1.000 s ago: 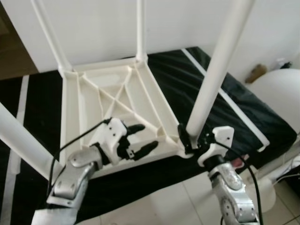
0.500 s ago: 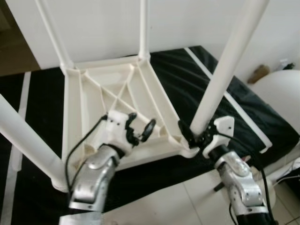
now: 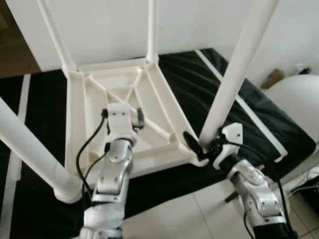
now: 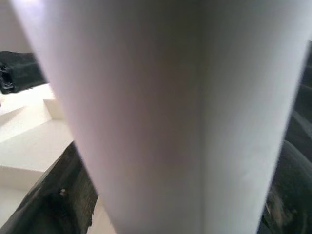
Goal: Building children table
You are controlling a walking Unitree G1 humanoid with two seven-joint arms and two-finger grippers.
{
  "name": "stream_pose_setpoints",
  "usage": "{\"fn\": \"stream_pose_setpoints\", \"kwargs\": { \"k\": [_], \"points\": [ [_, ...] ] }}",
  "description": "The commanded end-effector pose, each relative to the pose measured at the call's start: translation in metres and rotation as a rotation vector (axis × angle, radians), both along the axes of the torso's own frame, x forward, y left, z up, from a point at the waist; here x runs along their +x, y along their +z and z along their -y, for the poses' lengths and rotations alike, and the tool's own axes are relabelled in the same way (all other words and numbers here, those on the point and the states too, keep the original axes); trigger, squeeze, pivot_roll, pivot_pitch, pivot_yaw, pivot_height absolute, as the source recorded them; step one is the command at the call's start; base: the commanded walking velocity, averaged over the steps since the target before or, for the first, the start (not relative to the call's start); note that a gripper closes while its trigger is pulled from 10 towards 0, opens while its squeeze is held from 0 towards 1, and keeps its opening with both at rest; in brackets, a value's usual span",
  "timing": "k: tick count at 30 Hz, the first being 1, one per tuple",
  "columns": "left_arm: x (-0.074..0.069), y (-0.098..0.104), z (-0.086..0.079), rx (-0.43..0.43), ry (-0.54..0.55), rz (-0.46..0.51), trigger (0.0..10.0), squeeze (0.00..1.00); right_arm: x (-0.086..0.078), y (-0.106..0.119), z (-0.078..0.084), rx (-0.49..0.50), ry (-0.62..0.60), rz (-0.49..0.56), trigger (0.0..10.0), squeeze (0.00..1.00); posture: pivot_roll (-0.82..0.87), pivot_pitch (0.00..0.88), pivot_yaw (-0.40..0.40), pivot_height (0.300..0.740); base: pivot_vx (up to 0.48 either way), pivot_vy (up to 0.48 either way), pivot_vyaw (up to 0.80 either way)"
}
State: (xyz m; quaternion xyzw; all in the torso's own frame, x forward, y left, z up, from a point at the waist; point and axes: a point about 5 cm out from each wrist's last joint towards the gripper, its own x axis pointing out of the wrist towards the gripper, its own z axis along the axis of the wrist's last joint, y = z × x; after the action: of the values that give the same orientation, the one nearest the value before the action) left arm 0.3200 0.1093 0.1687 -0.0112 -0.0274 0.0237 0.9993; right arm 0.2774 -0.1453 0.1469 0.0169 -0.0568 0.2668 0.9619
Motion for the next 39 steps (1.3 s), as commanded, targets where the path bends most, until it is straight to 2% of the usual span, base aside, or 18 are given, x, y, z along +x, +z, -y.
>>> {"fn": "stream_pose_setpoints", "kwargs": {
  "k": [1,3,6,7,10,14,16,17,18,19,23,25,32,34,39],
  "points": [
    [0.002,-0.005,-0.012,0.022,0.189,-0.03,10.0,0.0,0.0,-0.001,0.002,-0.008,0.008,-0.013,10.0,0.0,-0.05,0.062,-0.024,0.74,0.0,0.0,0.0],
    [0.003,-0.003,-0.02,0.05,0.282,-0.021,10.0,0.0,0.0,-0.001,0.005,-0.011,0.008,-0.013,10.0,0.0,-0.05,0.059,-0.022,0.74,0.0,0.0,0.0],
    [0.004,-0.003,-0.027,0.056,0.349,-0.017,10.0,0.0,0.0,-0.001,0.006,-0.016,0.013,-0.016,10.0,0.0,-0.05,0.057,-0.021,0.74,0.0,0.0,0.0],
    [0.004,-0.004,-0.037,0.062,0.446,-0.018,10.0,0.0,0.0,-0.001,0.007,-0.025,0.022,-0.017,10.0,0.0,-0.05,0.055,-0.018,0.74,0.0,0.0,0.0],
    [0.004,-0.005,-0.044,0.068,0.506,-0.014,10.0,0.0,0.001,0.0,0.008,-0.032,0.028,-0.016,10.0,0.0,-0.05,0.053,-0.018,0.74,0.0,0.0,0.0],
    [0.003,-0.006,-0.048,0.014,0.465,0.01,10.0,0.0,0.002,-0.001,0.009,-0.042,0.041,-0.017,10.0,0.0,-0.05,0.048,-0.013,0.74,0.0,0.0,0.0],
    [-0.002,-0.005,-0.041,-0.064,0.285,0.106,10.0,0.0,0.002,0.0,0.008,-0.045,0.047,-0.016,10.0,0.0,-0.05,0.045,-0.01,0.74,0.0,0.0,0.0],
    [-0.006,-0.006,-0.034,-0.107,0.132,0.137,10.0,0.0,0.003,0.0,0.008,-0.047,0.05,-0.015,10.0,0.0,-0.05,0.044,-0.01,0.74,0.0,0.0,0.0],
    [-0.01,-0.008,-0.032,-0.114,0.049,0.154,10.0,0.0,0.003,0.0,0.007,-0.048,0.053,-0.014,10.0,0.0,-0.05,0.043,-0.01,0.74,0.0,0.0,0.0],
    [-0.013,-0.011,-0.035,-0.104,0.034,0.158,10.0,0.0,0.003,0.0,0.007,-0.048,0.055,-0.014,10.0,0.0,-0.05,0.043,-0.007,0.74,0.0,0.0,0.0],
    [-0.015,-0.016,-0.043,-0.057,0.066,0.143,10.0,0.0,0.003,0.0,0.007,-0.049,0.056,-0.013,10.0,0.0,-0.05,0.041,-0.006,0.74,0.0,0.0,0.0],
    [-0.015,-0.012,-0.06,-0.031,0.097,0.174,10.0,0.0,0.003,0.0,0.007,-0.045,0.053,-0.012,10.0,0.0,-0.04,0.041,-0.006,0.74,0.0,0.0,0.0],
    [-0.015,-0.01,-0.07,-0.01,0.126,0.205,10.0,0.0,0.004,0.0,0.007,-0.042,0.051,-0.011,10.0,0.0,-0.04,0.043,-0.004,0.74,0.0,0.0,0.0],
    [-0.018,-0.02,-0.081,-0.02,0.203,0.171,10.0,0.0,0.004,0.0,0.008,-0.038,0.038,-0.005,10.0,0.0,-0.04,0.045,-0.001,0.74,0.0,0.0,0.0],
    [-0.022,-0.029,-0.088,-0.018,0.292,0.129,10.0,0.0,0.006,0.001,0.01,-0.042,0.032,-0.002,10.0,0.0,-0.04,0.046,0.001,0.74,0.0,0.0,0.0]
  ]
}}
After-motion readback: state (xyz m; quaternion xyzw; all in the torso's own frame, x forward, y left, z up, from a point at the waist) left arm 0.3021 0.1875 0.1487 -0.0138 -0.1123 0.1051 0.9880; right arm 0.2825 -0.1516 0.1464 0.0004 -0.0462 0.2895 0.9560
